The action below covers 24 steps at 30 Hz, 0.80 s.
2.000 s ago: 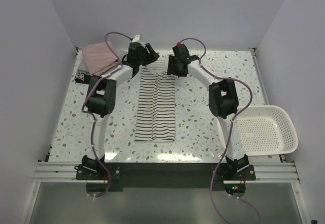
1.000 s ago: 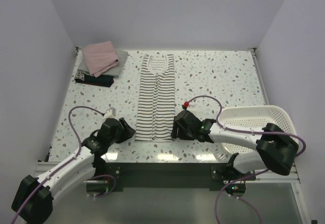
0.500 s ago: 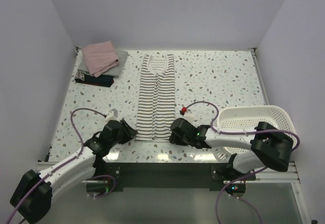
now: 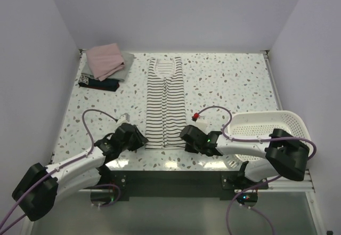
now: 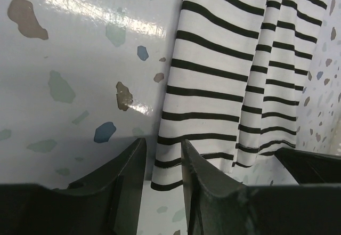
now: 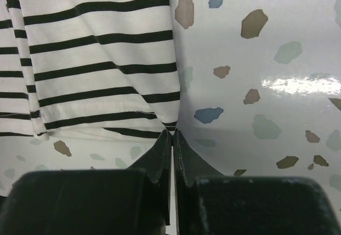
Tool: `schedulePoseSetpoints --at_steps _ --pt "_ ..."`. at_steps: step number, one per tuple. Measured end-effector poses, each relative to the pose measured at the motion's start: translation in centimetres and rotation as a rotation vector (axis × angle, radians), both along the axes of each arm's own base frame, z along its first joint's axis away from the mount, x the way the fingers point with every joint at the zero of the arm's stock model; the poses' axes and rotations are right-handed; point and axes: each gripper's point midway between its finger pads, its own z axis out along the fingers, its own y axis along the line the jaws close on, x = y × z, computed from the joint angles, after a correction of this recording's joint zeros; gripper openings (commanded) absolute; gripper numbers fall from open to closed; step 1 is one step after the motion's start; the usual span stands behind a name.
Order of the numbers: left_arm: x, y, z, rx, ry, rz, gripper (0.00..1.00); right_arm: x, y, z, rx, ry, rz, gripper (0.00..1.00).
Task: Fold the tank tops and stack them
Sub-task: Fold the tank top
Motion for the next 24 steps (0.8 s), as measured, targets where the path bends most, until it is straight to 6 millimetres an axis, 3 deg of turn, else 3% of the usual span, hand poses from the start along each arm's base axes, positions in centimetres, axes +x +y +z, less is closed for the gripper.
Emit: schedulePoseSetpoints --at_steps 15,19,24 --pt "-3.9 -4.6 -0.3 -0.079 0.114 -0.049 0.38 -0.3 -1.3 1.1 -0.036 -0.024 0.035 0.00" --pt "-4.4 -5.3 -0.3 -0.080 0.127 -0.044 0.27 -0.5 -1.1 1.5 -0.026 -0.033 0.048 0.00" --pt "-5.2 -5.2 -0.8 -0.066 0.145 -0.043 0.02 -1.4 -0.6 1.7 -0.023 -0.035 0.086 0.00"
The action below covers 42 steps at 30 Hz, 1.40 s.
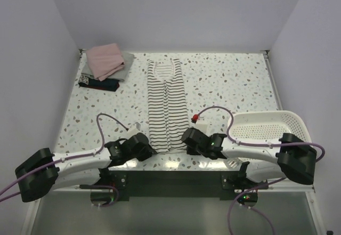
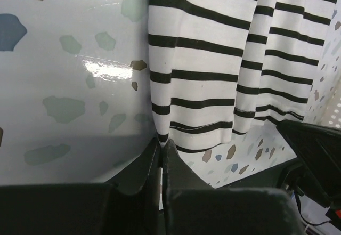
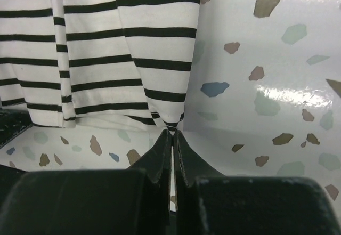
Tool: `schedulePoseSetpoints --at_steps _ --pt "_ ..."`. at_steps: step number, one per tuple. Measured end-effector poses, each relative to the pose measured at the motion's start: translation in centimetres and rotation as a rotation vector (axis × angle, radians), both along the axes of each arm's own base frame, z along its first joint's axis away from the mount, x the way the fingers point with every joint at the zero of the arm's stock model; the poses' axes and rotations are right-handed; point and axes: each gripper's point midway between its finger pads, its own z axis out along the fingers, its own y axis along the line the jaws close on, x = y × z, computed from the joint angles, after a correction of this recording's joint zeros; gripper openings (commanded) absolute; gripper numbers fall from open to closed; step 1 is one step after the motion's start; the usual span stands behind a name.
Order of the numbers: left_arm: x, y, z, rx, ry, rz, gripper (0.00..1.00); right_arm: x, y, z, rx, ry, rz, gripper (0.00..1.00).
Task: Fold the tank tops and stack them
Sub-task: Fold the tank top
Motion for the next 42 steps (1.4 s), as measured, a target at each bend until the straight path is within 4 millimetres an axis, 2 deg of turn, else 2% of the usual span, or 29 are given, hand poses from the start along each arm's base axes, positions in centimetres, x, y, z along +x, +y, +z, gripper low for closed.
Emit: schedulePoseSetpoints --at_steps 7,15,19,22,25,27,31,35,42 --pt "-1.5 -0.4 0.2 0.000 0.002 -0.048 0.00 -2.3 0.3 -0.4 -0.031 0.007 0.060 0.00" --pt "-7.2 -0.6 0.3 0.052 0.048 -0.191 0.00 -6.3 -0.3 0.3 -0.065 -0.003 0.140 0.00" --pt "-8.2 -0.1 1.1 0.109 0.042 -0.198 0.00 -6.5 -1.2 1.5 -0.070 -0.021 0.128 0.00" --pt "-8.0 0.2 2.4 0.115 0.022 -0.185 0.00 -5.8 -1.2 3.6 -0.065 -0.056 0.115 0.01" --pt "-6.4 -0.1 4.8 0.084 -0.035 -0.137 0.00 -4.6 0.0 6.5 -0.046 -0.112 0.099 0.01" --pt "-4.5 -0.5 6.8 0.061 -0.078 -0.092 0.00 -3.3 0.9 8.3 -0.037 -0.144 0.085 0.00" --pt "0.6 0.1 9.5 0.059 -0.168 0.014 0.00 0.7 1.4 9.4 -0.059 -0.174 0.027 0.00" --pt "5.0 1.2 10.0 0.123 -0.214 0.075 0.00 4.1 1.2 9.1 -0.118 -0.173 -0.002 0.00" --pt "11.5 2.2 9.2 0.205 -0.227 0.110 0.00 10.8 3.0 9.4 -0.147 -0.184 -0.023 0.00"
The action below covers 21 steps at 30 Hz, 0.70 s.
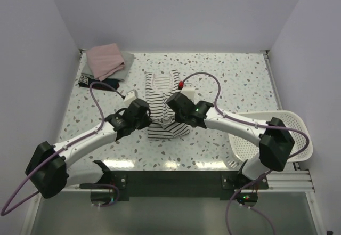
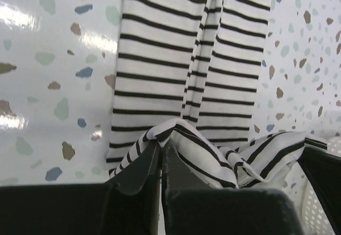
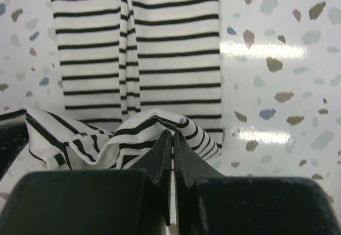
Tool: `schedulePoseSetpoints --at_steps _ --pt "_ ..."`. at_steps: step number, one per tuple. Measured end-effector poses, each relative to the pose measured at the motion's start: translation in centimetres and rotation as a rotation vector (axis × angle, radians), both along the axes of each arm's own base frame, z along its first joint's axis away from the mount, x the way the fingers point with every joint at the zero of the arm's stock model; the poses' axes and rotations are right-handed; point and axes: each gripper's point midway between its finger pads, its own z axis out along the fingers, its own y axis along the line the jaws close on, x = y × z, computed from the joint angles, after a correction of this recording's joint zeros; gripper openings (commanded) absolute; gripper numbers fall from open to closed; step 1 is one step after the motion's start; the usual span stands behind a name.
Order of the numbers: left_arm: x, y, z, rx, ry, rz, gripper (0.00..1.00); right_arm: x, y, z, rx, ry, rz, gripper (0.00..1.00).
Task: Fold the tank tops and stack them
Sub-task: Fold the tank top
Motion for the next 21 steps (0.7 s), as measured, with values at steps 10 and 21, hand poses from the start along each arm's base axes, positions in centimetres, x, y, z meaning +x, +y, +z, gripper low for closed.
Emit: schedulePoseSetpoints --at_steps 10,21 --pt "9.0 0.1 0.2 -0.001 -0.032 0.040 0.00 8.8 0.0 -2.5 -0.020 0.035 -0.052 0.00" --pt "16.0 1.8 -3.4 -0.005 0.012 0.072 0.00 16.9 0.2 -4.9 0.030 0.070 -0.077 0.00"
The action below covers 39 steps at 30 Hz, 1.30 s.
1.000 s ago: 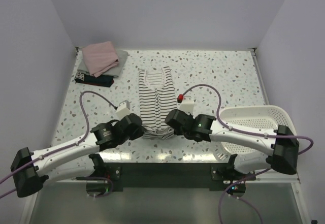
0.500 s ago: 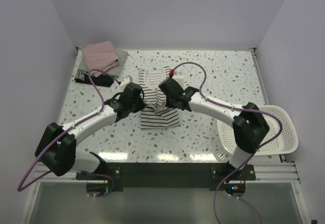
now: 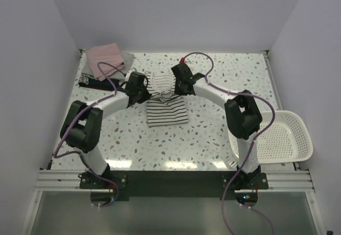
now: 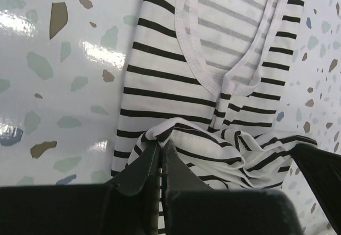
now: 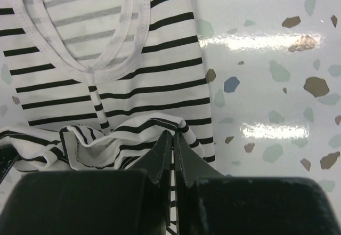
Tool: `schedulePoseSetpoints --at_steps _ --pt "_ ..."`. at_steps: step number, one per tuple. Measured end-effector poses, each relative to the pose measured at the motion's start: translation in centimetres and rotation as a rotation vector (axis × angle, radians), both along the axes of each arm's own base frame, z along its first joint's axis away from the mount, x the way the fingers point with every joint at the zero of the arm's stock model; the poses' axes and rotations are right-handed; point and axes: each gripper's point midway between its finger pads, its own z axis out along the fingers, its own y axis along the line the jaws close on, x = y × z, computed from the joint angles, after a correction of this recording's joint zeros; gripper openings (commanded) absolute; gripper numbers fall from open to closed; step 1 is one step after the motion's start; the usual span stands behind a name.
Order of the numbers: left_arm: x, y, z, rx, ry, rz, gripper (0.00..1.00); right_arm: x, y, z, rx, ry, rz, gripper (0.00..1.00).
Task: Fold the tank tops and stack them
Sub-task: Fold the tank top
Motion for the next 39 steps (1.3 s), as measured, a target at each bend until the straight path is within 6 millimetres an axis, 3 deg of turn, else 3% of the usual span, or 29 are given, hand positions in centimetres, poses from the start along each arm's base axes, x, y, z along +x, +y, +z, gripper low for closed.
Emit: schedulePoseSetpoints --at_steps 6,7,9,10,12,13,17,20,23,26,27,32,39 --pt "1.9 0.4 -1.6 -0.023 0.019 -0.007 0.03 2.1 0.3 -0.7 0.015 0.004 0.002 0.14" --pt "2.1 0.3 -1.7 -0.026 0.018 -0.014 0.06 2.3 0.2 -0.7 0.017 0.006 0.003 0.23" --pt "2.5 0.3 -1.9 -0.033 0.017 -0.021 0.22 2.7 0.2 -0.5 0.022 0.002 0.004 0.35" --pt "2.6 0.4 -1.9 -0.031 0.015 -0.026 0.28 2.8 0.2 -0.4 0.023 -0.001 0.007 0.46" --pt "2.8 0.5 -1.8 -0.030 0.011 -0.029 0.41 3.2 0.1 0.1 0.025 -0.011 0.007 0.55" --pt "2.9 0.7 -1.6 -0.030 0.004 -0.025 0.43 3.5 0.2 0.5 0.027 -0.021 0.008 0.60" --pt "3.2 1.6 -0.6 -0.029 -0.014 -0.001 0.50 4.0 0.0 1.3 0.022 -0.042 0.007 0.63" --pt "3.6 2.1 2.2 -0.042 -0.073 0.015 0.44 3.5 -0.4 1.6 0.014 -0.042 0.007 0.56" --pt "3.3 1.8 5.2 -0.073 -0.146 0.008 0.31 1.9 -0.9 2.1 0.012 -0.037 0.016 0.41" --pt "1.9 0.3 6.0 -0.107 -0.168 -0.021 0.20 0.0 0.1 2.6 0.027 -0.035 0.049 0.37" --pt "1.4 -0.5 5.6 -0.116 -0.162 -0.038 0.14 -0.5 0.7 2.6 0.035 -0.032 0.064 0.36" --pt "-2.1 -3.8 1.2 -0.154 -0.055 -0.112 0.03 -2.0 3.5 1.1 0.063 0.010 0.136 0.36" --pt "-4.5 -3.5 -4.1 -0.138 0.085 -0.083 0.00 0.3 4.2 -3.6 0.032 0.075 0.119 0.36"
